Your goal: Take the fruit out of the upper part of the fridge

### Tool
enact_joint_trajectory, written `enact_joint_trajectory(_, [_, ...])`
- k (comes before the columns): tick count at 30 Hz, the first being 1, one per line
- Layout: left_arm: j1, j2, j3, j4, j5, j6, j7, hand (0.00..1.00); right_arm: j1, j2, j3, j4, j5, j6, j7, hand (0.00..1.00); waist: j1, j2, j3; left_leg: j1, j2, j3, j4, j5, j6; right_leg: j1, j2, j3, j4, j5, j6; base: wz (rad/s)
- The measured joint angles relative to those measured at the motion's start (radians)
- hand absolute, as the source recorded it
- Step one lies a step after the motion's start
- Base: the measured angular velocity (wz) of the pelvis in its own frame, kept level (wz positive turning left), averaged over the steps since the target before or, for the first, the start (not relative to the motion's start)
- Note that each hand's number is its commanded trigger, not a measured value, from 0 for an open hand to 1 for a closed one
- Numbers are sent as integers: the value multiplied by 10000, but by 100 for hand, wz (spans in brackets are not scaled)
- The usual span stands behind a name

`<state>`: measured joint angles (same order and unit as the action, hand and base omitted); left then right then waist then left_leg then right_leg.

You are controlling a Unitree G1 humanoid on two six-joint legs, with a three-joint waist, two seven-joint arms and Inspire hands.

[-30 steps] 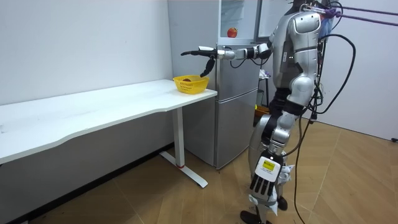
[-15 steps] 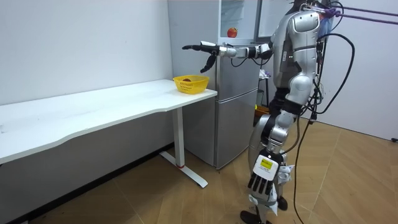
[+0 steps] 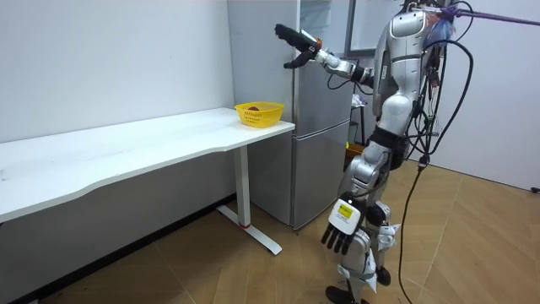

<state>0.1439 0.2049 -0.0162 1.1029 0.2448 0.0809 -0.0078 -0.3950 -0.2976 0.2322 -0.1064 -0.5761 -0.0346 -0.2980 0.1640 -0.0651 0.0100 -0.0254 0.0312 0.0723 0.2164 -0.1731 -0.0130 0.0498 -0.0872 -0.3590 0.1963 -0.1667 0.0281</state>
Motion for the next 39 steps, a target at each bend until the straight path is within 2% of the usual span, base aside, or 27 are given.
enact_joint_trajectory(2, [-45,-7,8,-2,-55,-60,7,0,213,34,-253,-526,327,-65,-225,0,-155,46,-36,13,21,68,-90,-8,5,-6,1,13,13,2,-4,-8])
enact_joint_trajectory(3, [-35,-16,19,3,-199,-126,35,0,455,33,-367,-1005,517,-130,-421,0,-224,71,-104,47,20,82,-132,-6,5,0,-3,30,17,2,-4,-10])
enact_joint_trajectory(4, [-34,-48,18,4,-342,-182,56,0,667,36,-483,-1430,669,-318,-582,0,-249,106,-120,208,32,183,-194,-5,5,18,1,108,48,2,-4,-16])
enact_joint_trajectory(6, [-6,-123,22,5,-471,-275,78,0,920,89,-606,-1962,685,-540,-813,0,-265,155,-128,331,58,360,-286,-4,4,51,16,252,77,2,-4,-26])
enact_joint_trajectory(10, [129,-166,108,294,-560,-531,314,0,1421,439,-1045,-2876,651,-969,-1215,0,-638,184,-128,485,64,525,-310,-6,5,70,36,424,73,6,-10,-14])
enact_joint_trajectory(12, [268,-188,106,295,-560,-629,451,0,1442,475,-1297,-2964,652,-1155,-1545,0,-789,189,-126,534,67,606,-349,-7,7,61,35,502,78,11,-18,-15])
enact_joint_trajectory(17, [447,-194,100,435,-579,-681,645,0,1763,647,-2109,-3130,704,-1532,-2433,0,-1200,211,-138,549,86,652,-342,-7,6,46,59,571,82,24,-38,-3])
enact_joint_trajectory(21, [474,-253,143,723,-572,-802,646,0,2258,642,-2929,-3713,656,-1959,-3086,0,-1448,312,-197,555,84,653,-317,-7,6,65,63,585,78,25,-39,0])
enact_joint_trajectory(24, [531,-302,150,738,-559,-851,647,0,2828,622,-3353,-3721,624,-2269,-3540,0,-1568,364,-177,721,93,651,-366,-16,-6,225,74,575,57,25,-39,0])
enact_joint_trajectory(28, [540,-374,520,736,-540,-855,635,0,3510,591,-3808,-3645,610,-2260,-3854,0,-1596,367,-176,726,97,657,-365,-19,-14,191,78,589,51,24,-39,-1])
enact_joint_trajectory(35, [523,-370,614,703,-545,-834,581,0,3614,541,-4243,-3323,699,-2148,-3967,0,-1622,262,-172,726,84,663,-353,-18,-14,176,100,638,-112,2,-45,0])
enact_joint_trajectory(36, [506,-362,709,695,-547,-835,559,0,3615,463,-4298,-3224,804,-2144,-3959,0,-1623,237,-177,724,84,663,-350,-17,-16,178,114,639,-113,3,-47,0])
enact_joint_trajectory(39, [484,-300,750,664,-531,-837,540,0,3612,127,-4584,-2983,1074,-2123,-3816,0,-1622,109,-108,701,83,660,-404,-15,-19,169,117,629,-128,2,-46,0])
